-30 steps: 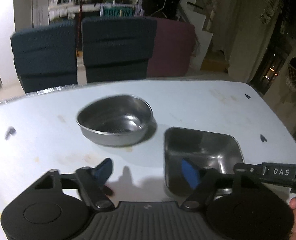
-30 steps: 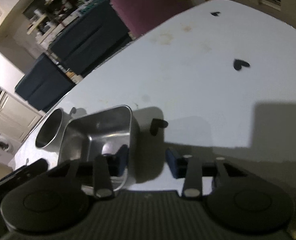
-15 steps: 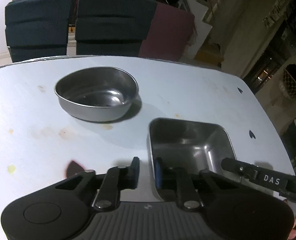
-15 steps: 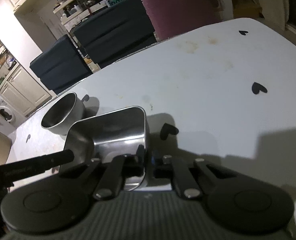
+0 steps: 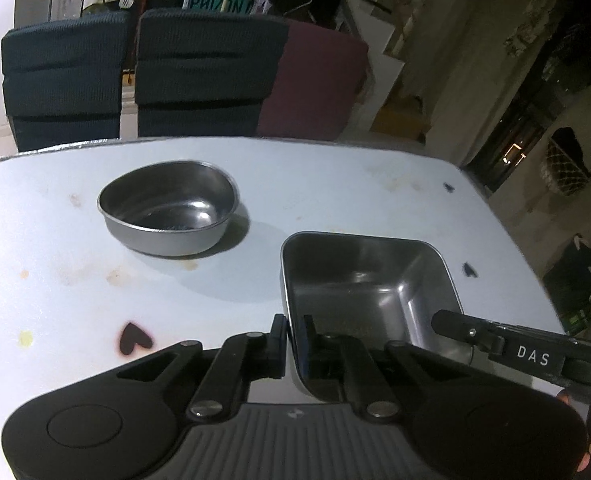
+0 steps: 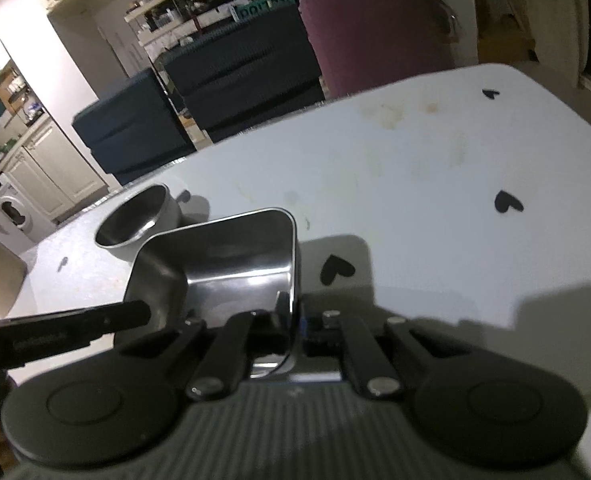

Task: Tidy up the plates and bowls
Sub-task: 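Lift the rectangular tray with both grippers and carry it toward the square tray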

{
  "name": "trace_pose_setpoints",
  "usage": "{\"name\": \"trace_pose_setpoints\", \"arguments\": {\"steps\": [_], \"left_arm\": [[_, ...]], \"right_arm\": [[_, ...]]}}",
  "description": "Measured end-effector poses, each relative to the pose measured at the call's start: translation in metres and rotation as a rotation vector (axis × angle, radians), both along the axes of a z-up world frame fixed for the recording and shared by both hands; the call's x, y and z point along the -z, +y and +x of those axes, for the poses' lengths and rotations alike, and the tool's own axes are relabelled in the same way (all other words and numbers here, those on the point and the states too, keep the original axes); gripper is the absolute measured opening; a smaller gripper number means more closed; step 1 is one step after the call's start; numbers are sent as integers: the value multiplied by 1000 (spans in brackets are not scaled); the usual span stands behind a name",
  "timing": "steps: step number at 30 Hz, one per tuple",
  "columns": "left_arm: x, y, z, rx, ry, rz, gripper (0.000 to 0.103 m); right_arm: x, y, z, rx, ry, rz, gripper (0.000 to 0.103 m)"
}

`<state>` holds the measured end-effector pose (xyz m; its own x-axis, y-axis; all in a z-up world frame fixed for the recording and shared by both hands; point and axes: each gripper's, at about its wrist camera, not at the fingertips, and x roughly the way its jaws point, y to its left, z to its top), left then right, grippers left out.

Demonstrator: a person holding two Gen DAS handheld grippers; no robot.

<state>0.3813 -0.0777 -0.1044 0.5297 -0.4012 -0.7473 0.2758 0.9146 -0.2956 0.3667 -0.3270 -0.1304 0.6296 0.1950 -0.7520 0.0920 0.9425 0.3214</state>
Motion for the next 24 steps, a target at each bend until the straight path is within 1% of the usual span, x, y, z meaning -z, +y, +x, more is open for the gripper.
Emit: {"name": "trace_pose_setpoints", "arguments": {"steps": [8, 18, 24], "left_arm": [[-29, -24, -37, 57, -58, 3, 7], [-62, -44, -93, 106, -108, -35, 9], [-70, -58, -122, 156, -121, -65, 10]], "right_arm": [[-34, -27, -34, 3, -67, 7, 6], [-76, -54, -88, -1, -138, -1, 6], [-93, -68, -120, -27, -163, -16, 6]]}}
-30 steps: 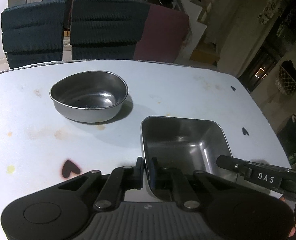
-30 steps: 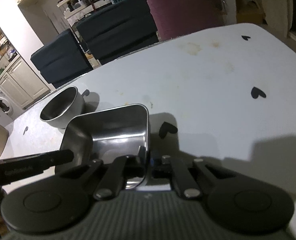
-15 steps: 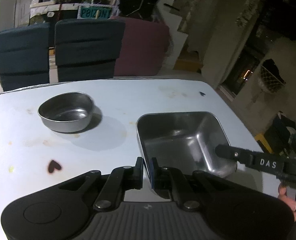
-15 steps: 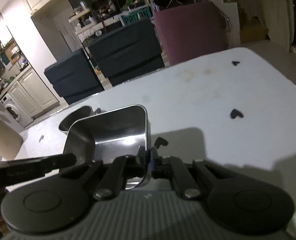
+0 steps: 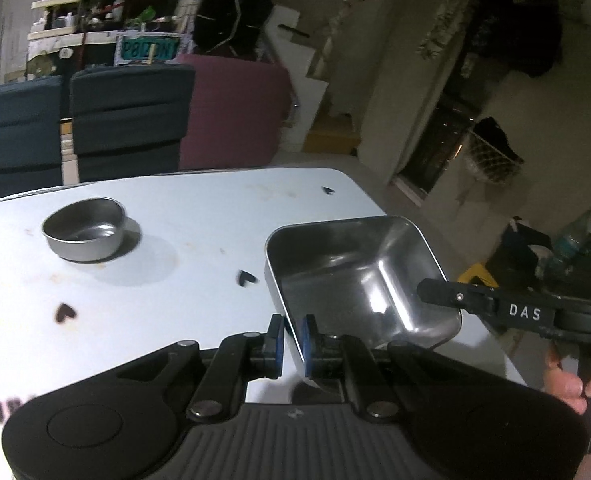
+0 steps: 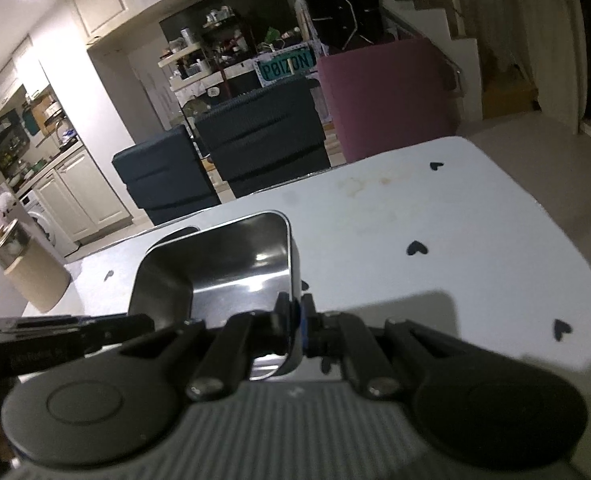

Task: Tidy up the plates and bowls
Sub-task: 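Lift the rectangular tray with both grippers and carry it toward the square tray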

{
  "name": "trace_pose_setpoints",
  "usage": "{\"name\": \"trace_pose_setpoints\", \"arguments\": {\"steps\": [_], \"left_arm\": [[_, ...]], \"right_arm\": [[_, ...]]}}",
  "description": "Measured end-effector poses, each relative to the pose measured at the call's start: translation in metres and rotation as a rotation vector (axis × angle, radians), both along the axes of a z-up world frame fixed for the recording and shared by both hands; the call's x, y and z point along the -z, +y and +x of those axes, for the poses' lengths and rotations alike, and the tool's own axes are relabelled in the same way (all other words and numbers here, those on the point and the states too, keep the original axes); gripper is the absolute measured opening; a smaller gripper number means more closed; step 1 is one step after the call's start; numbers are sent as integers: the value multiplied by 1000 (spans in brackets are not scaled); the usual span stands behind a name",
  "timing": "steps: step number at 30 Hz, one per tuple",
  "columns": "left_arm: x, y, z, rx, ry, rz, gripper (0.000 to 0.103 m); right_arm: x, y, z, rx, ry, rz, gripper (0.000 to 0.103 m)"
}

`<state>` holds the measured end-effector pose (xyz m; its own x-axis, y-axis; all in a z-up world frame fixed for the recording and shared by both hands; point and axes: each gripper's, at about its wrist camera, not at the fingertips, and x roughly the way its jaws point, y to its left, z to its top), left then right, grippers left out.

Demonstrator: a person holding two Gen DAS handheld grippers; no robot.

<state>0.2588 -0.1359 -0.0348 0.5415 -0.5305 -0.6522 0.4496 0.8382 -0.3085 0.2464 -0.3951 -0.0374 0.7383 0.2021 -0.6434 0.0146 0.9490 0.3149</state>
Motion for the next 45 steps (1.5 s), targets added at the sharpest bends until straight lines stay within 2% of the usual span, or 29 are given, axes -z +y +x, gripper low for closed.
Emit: {"name": "trace_pose_setpoints", "arguments": {"steps": [8, 15, 21, 28, 38, 45], "left_arm": [[21, -29, -19, 84, 49, 56, 10], [44, -41, -22, 127, 102, 110, 12], [59, -44, -24, 140, 141, 170, 15], [76, -45, -22, 149, 187, 205, 16], [90, -51, -18, 150, 200, 240, 17], [93, -54, -18, 169, 186, 252, 17]], "right_arm": [[-5, -19, -34, -18, 15, -64, 7], [0, -16, -44, -53, 55, -156, 9], [8, -9, -43, -78, 86, -193, 10], [15, 6, -43, -140, 111, -247, 12], [34, 17, -30, -152, 165, -295, 12], [47, 18, -22, -149, 205, -381, 6]]}}
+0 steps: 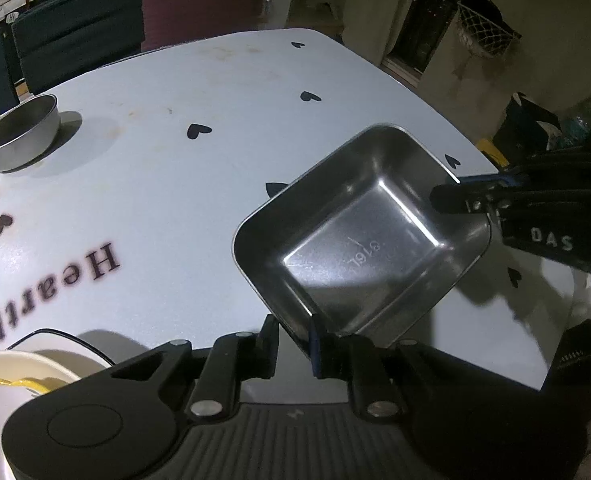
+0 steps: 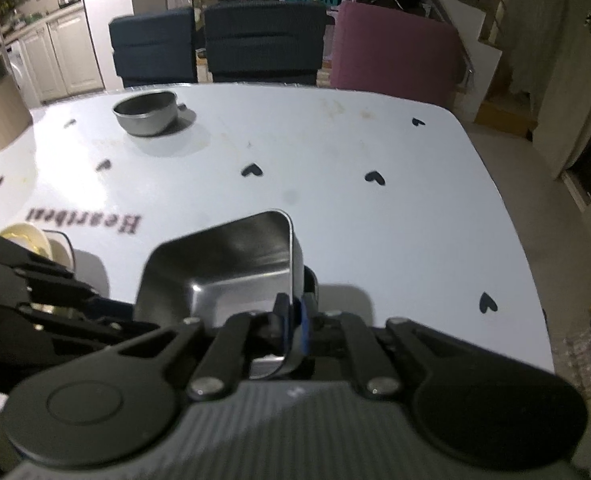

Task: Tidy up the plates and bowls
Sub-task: 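Lift the rectangular tray with both grippers and carry it toward the square tray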

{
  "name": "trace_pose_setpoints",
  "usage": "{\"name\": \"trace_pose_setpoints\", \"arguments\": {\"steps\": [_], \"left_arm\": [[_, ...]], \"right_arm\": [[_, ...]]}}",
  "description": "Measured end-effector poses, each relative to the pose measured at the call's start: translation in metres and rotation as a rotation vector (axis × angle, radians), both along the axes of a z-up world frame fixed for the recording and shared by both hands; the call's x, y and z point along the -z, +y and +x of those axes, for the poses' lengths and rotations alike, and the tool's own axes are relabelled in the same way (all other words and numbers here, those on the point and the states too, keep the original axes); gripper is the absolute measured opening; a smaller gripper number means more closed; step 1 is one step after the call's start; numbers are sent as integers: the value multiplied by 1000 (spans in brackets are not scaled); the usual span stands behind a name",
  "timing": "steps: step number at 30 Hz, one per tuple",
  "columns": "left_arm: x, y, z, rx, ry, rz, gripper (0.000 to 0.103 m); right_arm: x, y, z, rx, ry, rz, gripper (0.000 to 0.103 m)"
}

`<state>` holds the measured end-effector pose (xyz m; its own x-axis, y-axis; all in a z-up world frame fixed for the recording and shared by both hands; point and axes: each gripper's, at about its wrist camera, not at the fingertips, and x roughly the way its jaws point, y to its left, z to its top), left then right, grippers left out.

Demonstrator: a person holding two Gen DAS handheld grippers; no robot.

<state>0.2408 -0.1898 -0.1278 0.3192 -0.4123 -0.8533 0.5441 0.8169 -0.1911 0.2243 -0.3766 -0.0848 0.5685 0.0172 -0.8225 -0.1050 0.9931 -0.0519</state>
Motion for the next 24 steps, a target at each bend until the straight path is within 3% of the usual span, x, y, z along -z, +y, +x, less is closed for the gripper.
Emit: {"name": "trace_pose_setpoints", "arguments": {"steps": [17, 24], "left_arm": [[-1, 3, 2, 5, -6, -3, 19], [-1, 3, 5, 7, -8, -20, 21]], "right_arm": [[38, -11, 17, -4, 115, -20, 5], [49, -35, 27, 60, 185, 123, 8]]}}
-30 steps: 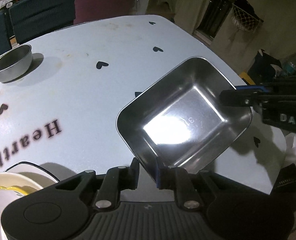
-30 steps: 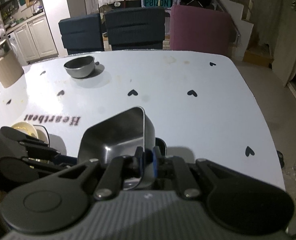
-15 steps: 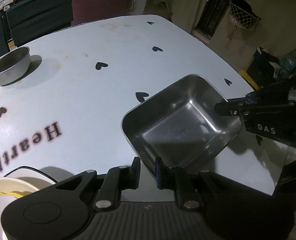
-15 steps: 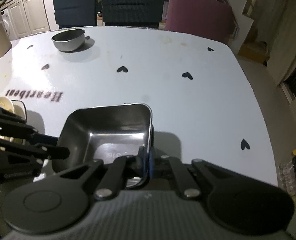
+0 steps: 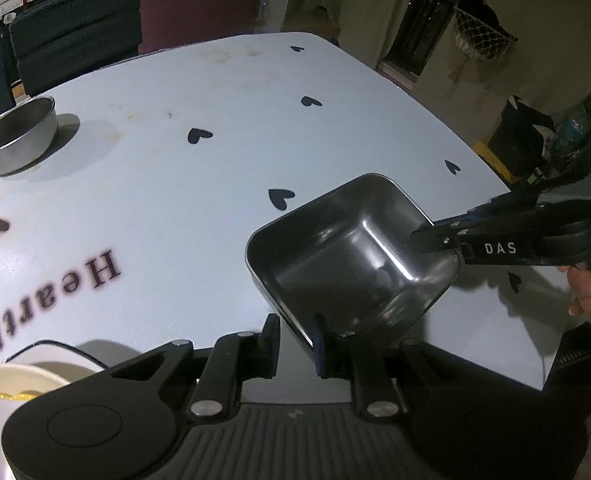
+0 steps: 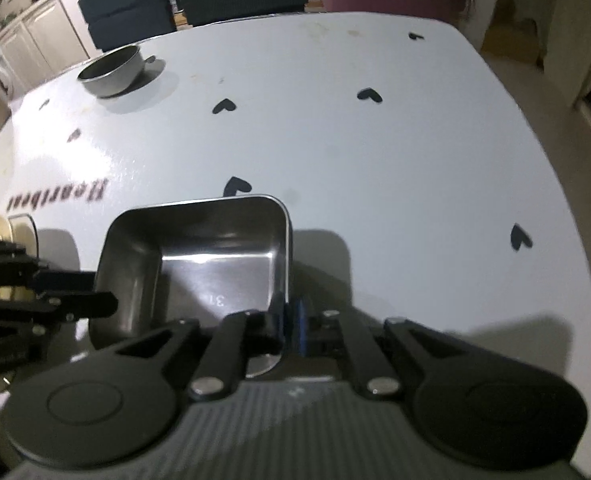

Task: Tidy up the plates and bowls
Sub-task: 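Lift the rectangular tray with both grippers and carry it toward the square tray, then lower the rectangular tray and open both grippers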

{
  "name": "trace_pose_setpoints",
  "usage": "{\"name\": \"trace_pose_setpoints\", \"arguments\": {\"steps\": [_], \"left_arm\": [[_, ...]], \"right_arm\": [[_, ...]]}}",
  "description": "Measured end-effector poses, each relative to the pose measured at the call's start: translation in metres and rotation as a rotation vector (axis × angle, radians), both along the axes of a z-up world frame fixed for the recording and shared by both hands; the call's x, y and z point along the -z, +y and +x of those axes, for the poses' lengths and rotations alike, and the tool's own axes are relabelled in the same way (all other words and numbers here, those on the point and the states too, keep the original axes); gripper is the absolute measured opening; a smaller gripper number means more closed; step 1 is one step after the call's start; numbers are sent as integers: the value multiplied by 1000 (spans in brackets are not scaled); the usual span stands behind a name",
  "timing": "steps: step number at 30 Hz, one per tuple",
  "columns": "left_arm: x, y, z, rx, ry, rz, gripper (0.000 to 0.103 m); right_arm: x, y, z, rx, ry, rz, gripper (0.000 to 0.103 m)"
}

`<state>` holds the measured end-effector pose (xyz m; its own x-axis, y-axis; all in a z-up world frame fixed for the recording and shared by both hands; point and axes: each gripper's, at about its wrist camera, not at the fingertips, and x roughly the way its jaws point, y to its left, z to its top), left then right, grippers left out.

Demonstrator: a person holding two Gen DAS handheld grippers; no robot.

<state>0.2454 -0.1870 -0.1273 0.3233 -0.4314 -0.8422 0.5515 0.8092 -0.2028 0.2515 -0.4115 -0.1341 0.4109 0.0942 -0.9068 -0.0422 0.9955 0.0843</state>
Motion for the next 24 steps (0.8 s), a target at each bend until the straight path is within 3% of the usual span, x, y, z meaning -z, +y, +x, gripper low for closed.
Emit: {"name": "trace_pose_setpoints", "arguments": {"steps": [12, 24], "left_arm": [[-4, 1, 0, -7, -4, -19, 21], [-6, 4, 3, -17, 1, -27, 22]], "right_arm": [[6, -12, -1, 0, -13, 31, 9], [8, -31, -5, -21, -34, 109, 17]]}}
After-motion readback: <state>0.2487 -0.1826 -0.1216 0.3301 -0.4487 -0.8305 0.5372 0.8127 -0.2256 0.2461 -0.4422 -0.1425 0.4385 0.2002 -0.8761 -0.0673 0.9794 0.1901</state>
